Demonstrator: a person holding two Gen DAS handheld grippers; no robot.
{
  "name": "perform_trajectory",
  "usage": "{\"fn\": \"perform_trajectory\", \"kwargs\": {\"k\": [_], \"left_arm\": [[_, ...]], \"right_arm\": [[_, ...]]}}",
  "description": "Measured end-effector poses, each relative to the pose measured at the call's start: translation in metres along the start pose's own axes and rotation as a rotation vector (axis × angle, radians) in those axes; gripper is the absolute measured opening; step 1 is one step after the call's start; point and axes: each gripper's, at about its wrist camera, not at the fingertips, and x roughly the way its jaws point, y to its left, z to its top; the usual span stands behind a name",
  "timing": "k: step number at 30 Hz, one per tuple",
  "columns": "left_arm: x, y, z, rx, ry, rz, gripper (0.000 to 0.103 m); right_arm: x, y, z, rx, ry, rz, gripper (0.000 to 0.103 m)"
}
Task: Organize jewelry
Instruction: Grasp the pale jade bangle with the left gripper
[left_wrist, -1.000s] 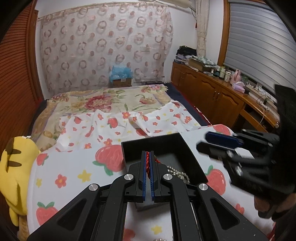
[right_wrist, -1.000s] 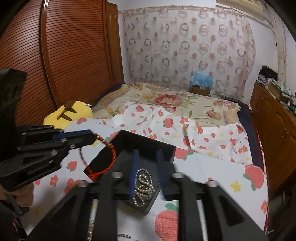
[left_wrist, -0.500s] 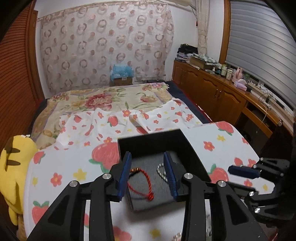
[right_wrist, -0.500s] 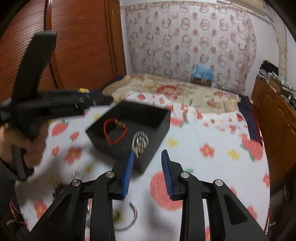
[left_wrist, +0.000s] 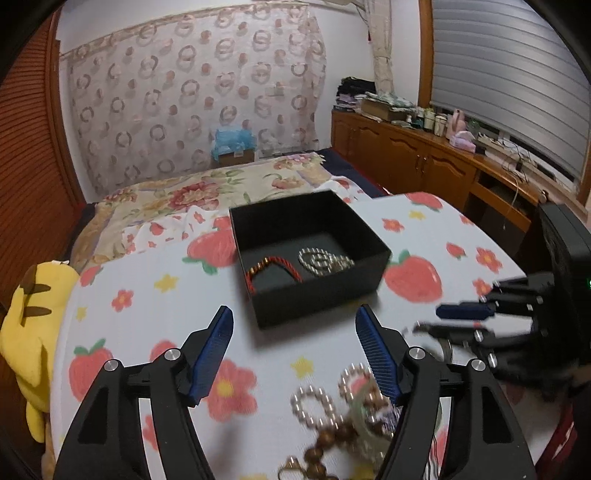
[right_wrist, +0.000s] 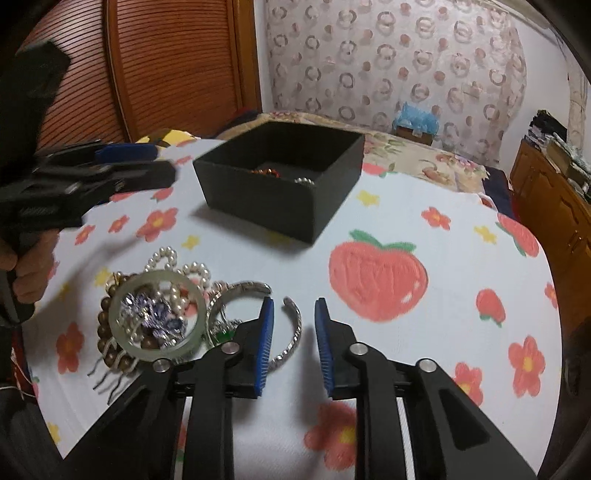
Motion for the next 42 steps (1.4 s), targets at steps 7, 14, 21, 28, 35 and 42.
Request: {"fn": "perform_trajectory", "kwargs": {"k": [7,14,21,28,35,42], "left_arm": [[-0.007,-0.015,-0.033,-0.015,0.028,-0.016,0.066],[-0.005,-0.023,-0.043,-0.024,0.059,-0.069,0.049],[0.009,-0.016,-0.042,-0.082,0.133,-0.129,0.032],[0.016,-0.019,-0.039,-0.072,0.171,-0.154,0.032],[0.026,-0.022,-0.040,-0.059,0.227,-0.168,0.032],[0.017,-0.032,-0.036,-0.014,0.190,-0.133,0.008]], "right_arm": [[0.003,0.002,-0.003,-0.020,0.041,-0.003,0.011],[0.006,0.002,-0.006,-0.015,0.039,-0.007,0.011],[0.004,0.004,-0.005,-0.031,0.037,-0.028,0.011],[0.004,0.004,-0.006,-0.025,0.034,-0.033,0.008],[0.004,0.002,-0.006,-0.019,0.032,-0.028,0.008],[0.004,0.002,-0.006,-0.019,0.031,-0.029,0.008]]}}
